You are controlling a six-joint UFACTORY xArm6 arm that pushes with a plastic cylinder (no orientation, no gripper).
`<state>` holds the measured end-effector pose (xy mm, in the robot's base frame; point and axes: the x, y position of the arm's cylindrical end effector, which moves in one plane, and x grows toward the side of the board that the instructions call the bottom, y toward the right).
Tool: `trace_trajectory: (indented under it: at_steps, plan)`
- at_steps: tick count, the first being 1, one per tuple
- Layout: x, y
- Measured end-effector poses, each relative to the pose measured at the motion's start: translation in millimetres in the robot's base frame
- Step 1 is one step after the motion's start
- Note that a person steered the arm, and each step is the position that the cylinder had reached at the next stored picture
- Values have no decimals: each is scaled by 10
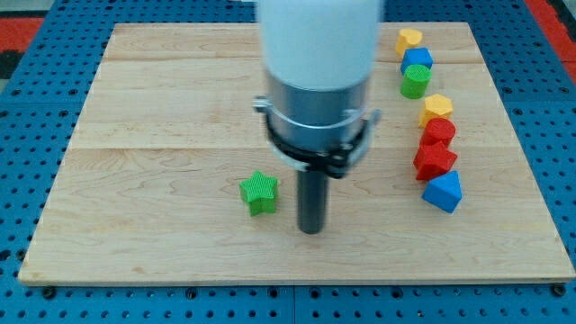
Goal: Push the triangle slightly to the left
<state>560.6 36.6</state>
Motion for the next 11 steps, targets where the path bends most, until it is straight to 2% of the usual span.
trace_trajectory:
  at_steps: [1, 3, 4, 5, 9, 11]
  plan:
    - [4, 869]
    - [164, 1968]
    - [-258, 1979]
    - [-303, 1867]
    - [-302, -95]
    - [-382, -468]
